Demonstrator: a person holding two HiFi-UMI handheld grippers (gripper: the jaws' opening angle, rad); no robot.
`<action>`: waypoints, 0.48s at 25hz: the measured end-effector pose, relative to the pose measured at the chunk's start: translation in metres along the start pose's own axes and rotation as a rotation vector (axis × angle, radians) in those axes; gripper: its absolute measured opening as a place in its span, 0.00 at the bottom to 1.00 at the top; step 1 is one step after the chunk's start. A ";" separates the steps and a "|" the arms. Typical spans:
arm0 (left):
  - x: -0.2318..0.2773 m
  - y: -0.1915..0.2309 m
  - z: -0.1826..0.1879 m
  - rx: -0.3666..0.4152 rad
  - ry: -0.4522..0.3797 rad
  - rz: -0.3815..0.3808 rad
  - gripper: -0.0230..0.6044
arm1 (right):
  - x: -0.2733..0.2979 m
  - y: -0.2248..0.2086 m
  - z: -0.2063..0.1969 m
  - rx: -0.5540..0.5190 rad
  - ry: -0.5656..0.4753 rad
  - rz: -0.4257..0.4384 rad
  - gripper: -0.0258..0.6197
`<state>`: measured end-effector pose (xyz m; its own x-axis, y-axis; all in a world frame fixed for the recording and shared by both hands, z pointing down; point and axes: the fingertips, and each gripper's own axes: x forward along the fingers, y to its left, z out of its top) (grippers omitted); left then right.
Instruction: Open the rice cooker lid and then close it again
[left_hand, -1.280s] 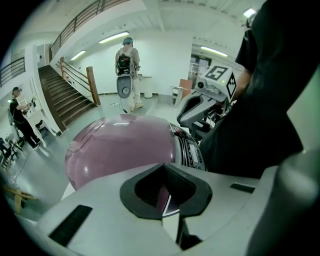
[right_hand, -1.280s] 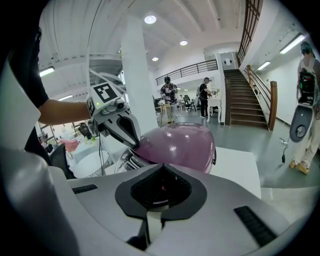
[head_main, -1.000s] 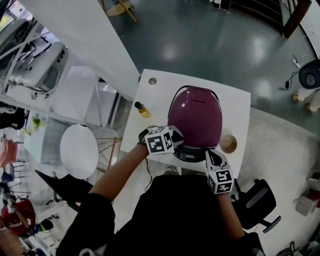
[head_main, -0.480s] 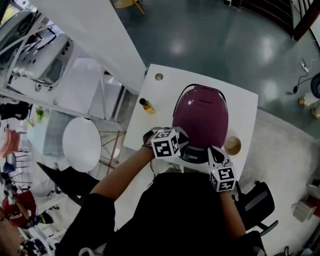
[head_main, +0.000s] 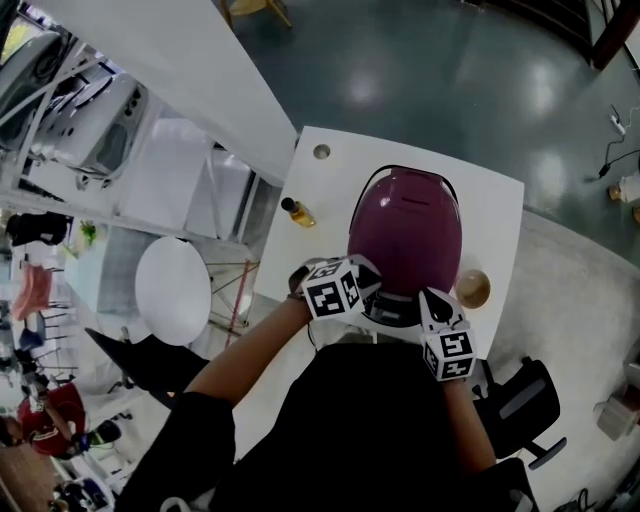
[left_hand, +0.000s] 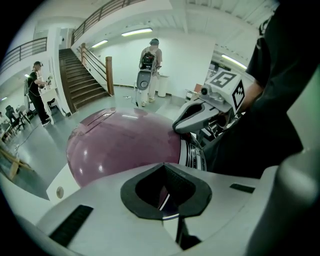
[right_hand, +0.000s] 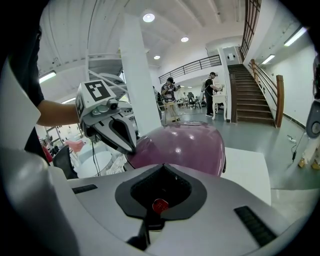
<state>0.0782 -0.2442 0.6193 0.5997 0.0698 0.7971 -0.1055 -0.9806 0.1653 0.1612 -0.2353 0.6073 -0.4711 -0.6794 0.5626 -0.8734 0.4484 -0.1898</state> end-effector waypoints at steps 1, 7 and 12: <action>0.000 0.000 0.000 -0.003 -0.001 0.002 0.04 | 0.000 -0.001 0.000 0.000 -0.001 0.001 0.04; 0.003 -0.003 0.000 0.085 0.003 0.037 0.04 | -0.001 -0.002 0.001 0.010 -0.016 -0.003 0.04; -0.001 0.000 0.000 0.084 -0.047 0.086 0.04 | -0.008 0.001 0.011 -0.003 -0.049 -0.015 0.04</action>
<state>0.0781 -0.2438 0.6186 0.6281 -0.0222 0.7778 -0.0930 -0.9946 0.0467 0.1630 -0.2356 0.5935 -0.4633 -0.7140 0.5250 -0.8802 0.4396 -0.1788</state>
